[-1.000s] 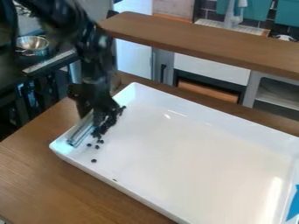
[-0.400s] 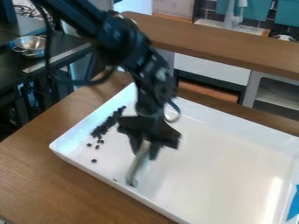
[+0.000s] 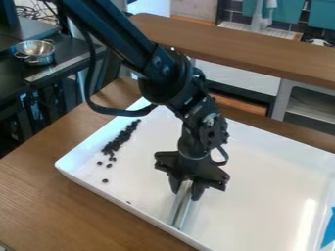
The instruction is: Sweep into pile
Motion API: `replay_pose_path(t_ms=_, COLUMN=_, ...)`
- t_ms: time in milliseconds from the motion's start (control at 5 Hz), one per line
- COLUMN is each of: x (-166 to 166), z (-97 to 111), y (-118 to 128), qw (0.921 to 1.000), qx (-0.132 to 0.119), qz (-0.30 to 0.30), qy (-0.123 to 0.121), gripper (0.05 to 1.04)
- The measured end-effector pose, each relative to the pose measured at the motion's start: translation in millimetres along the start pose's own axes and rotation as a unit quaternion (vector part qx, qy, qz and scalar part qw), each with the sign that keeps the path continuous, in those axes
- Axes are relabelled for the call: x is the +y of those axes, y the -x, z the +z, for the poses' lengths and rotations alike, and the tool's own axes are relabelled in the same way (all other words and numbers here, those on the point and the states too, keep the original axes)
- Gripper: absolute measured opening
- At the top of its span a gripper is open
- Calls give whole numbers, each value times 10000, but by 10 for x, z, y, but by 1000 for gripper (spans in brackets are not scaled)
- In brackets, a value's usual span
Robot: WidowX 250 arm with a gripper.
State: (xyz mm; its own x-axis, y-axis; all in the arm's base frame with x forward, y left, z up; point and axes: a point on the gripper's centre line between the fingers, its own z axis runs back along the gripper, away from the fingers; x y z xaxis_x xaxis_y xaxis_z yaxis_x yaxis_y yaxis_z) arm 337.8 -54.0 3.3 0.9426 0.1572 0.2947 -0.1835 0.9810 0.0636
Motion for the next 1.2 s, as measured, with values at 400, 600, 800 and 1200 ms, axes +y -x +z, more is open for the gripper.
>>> replay_pose_path(t_ms=400, x=-134, z=63, y=-126, qw=9993, qx=30, qz=-248, qy=-280, gripper=376)
replay_pose_path(t_ms=600, x=-170, z=111, y=-166, qw=9976, qx=208, qz=-649, qy=-105, gripper=376)
replay_pose_path(t_ms=800, x=-24, z=103, y=-156, qw=9932, qx=517, qz=-1046, qy=-52, gripper=432)
replay_pose_path(t_ms=1200, x=89, z=166, y=-321, qw=9860, qx=520, qz=-1579, qy=122, gripper=991)
